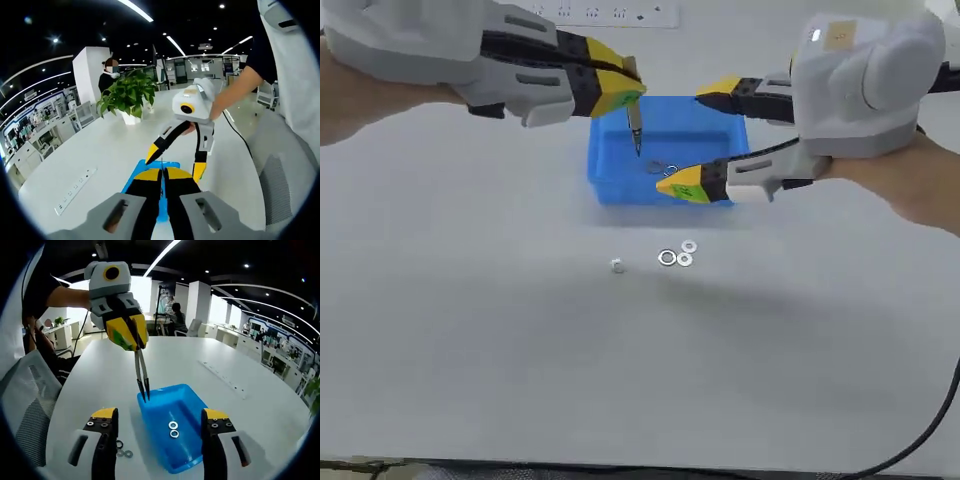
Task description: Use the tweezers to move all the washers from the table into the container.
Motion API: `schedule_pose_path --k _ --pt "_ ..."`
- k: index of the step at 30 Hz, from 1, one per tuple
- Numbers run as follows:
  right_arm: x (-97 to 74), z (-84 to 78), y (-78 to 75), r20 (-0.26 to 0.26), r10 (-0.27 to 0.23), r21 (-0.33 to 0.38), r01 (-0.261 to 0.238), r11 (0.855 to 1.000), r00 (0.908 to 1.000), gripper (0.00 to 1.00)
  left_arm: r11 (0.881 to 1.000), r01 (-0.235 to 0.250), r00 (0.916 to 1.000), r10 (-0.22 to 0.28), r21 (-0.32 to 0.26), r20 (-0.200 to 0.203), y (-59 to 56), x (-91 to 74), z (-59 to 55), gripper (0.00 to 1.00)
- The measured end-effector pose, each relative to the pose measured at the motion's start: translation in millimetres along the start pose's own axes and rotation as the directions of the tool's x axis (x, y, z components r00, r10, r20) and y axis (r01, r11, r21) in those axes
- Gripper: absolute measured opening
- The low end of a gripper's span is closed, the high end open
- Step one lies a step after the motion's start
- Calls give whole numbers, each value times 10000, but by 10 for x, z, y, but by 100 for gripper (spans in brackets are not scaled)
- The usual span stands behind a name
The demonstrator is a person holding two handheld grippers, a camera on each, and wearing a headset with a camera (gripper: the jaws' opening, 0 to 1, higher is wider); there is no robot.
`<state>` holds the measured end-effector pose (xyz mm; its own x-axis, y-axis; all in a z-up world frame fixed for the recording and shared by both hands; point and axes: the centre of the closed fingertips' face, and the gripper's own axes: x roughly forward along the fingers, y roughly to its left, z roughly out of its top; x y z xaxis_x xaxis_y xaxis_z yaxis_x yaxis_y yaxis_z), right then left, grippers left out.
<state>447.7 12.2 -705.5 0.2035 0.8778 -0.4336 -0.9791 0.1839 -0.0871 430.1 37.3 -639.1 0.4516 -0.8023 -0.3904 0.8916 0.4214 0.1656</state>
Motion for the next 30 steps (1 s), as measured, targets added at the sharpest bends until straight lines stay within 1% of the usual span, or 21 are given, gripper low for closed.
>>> schedule_pose_path --k 2,4,6,7,9,10,11,12,13,14,15,16,17,20,22,23,24,25,26,30 --pt "-39 27 63 147 36 68 -37 10000 9999 72 9999 -117 9999 117 1 1 -52 -48 -13 5" --pt "-69 19 159 145 251 126 -253 9996 9996 73 9997 -221 9998 221 -45 5 -75 -82 -21 5" --pt "-95 -26 265 -17 641 10 -641 9979 9979 74 9997 -237 9997 237 -51 13 -97 -106 -17 5" --pt "-110 -50 312 -56 789 110 -788 9968 9969 75 9998 -161 9999 161 -118 28 -128 -116 -14 5" --pt "-149 -104 403 -70 988 254 -986 9948 9951 77 9999 -136 9999 136 -57 -15 -197 -124 -8 5" --pt "-174 -144 460 -125 1095 265 -1092 9937 9939 78 10000 -62 9999 62 -20 -87 -283 -143 -18 5" --pt "-189 -162 489 -125 1121 269 -1118 9934 9936 80 10000 -94 9999 94 26 -98 -330 -152 -33 5" --pt "-212 -191 539 -139 1192 308 -1188 9924 9928 81 10000 -44 9999 43 -53 -129 -375 -167 -47 5" --pt "-228 -218 577 -226 1254 275 -1248 9918 9918 84 9999 -38 9999 36 -111 -161 -417 -179 -81 5" --pt "-256 -282 618 -571 1328 1 -1330 9911 9895 86 9999 -107 9998 105 -121 -184 -433 -187 -107 5" --pt "-274 -317 632 -765 1282 -161 -1298 9914 9888 89 9997 -187 9997 184 -162 -168 -444 -195 -127 5" --pt "-294 -331 656 -824 1283 -160 -1300 9914 9883 92 9987 -286 9996 284 -433 -57 -474 -207 -156 5" --pt "-311 -334 677 -830 1326 -125 -1340 9909 9877 94 9985 -316 9995 314 -457 -48 -496 -208 -173 5" --pt "-364 -332 734 -739 1443 66 -1443 9895 9868 96 9976 -275 9996 269 -635 -99 -589 -212 -232 5" --pt "-383 -361 779 -852 1510 82 -1509 9885 9849 98 9962 -337 9993 324 -809 -167 -627 -206 -294 5" --pt "-398 -392 805 -1008 1579 -5 -1588 9873 9823 99 9955 -405 9991 391 -855 -176 -632 -207 -316 5" --pt "-406 -407 820 -1068 1615 -56 -1630 9866 9811 99 9951 -514 9986 504 -845 -137 -643 -214 -322 5" --pt "-416 -422 835 -1126 1666 -78 -1686 9857 9796 100 9931 -637 9980 636 -985 -42 -648 -217 -327 5" --pt "-427 -440 853 -1184 1762 -38 -1779 9841 9772 100 9919 -656 9978 658 -1088 -19 -671 -218 -338 5" --pt "-456 -472 910 -1129 1982 111 -1982 9801 9736 100 9925 -598 9980 614 -1065 119 -774 -205 -368 5"
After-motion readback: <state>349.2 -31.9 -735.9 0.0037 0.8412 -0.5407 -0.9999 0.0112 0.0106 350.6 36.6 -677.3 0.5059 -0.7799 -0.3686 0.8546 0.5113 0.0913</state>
